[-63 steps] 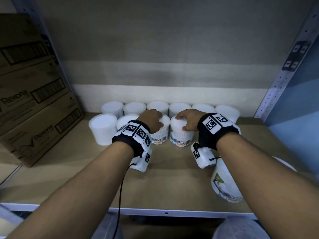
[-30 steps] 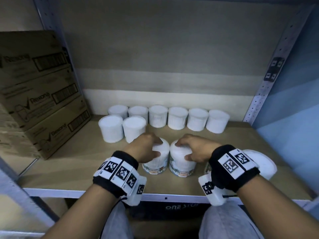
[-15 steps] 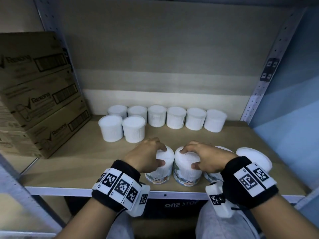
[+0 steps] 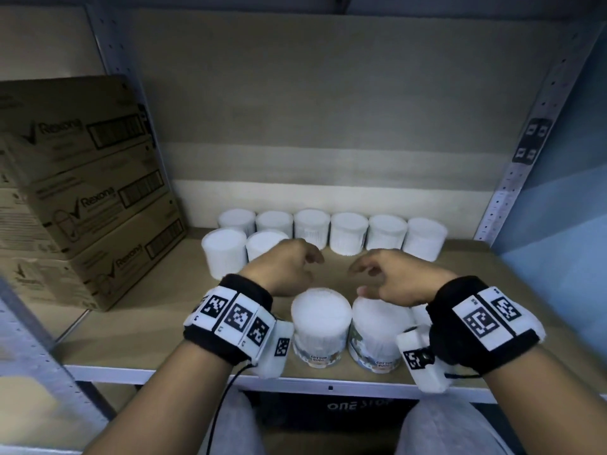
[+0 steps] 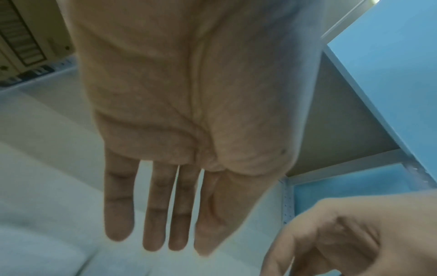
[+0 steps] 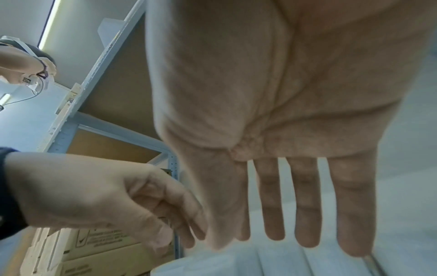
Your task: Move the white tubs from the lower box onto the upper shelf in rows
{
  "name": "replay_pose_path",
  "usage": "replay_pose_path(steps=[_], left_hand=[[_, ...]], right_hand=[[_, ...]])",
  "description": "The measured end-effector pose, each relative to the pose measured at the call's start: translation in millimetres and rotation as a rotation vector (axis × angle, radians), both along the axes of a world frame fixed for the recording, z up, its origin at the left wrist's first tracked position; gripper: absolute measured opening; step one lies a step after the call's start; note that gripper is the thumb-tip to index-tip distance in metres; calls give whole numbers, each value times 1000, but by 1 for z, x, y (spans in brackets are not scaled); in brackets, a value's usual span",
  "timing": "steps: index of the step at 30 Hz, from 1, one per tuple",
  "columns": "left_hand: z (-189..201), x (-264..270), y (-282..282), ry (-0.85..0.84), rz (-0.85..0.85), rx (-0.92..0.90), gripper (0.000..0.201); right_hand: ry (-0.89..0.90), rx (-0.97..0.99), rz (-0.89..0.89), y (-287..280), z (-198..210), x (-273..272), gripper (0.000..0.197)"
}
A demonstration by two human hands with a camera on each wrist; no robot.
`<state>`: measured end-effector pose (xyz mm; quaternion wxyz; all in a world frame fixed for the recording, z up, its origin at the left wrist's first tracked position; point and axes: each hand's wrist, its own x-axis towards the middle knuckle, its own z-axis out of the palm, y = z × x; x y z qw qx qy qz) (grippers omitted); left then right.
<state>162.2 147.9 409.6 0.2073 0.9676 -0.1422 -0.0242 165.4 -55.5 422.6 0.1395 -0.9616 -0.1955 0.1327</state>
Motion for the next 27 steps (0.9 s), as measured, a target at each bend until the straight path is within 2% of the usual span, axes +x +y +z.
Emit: replay_pose_path(steps=[5,9,19,23,27], left_hand=[[16,23,42,-1,129,35,40],[20,45,79,2,220,76,37],[-7,85,139,17,365,113,45],[-21,93,147,48,397,110,52],[-35,99,150,67,394,138,54]], right_hand=[[-32,113,2,48,14,25,37],[-45,106,29,93,20,51,34],[2,-170,4,178,1,116,45],[-41,-293,-26,197,-28,162,59],[16,-323,-36,208,-35,164,52]])
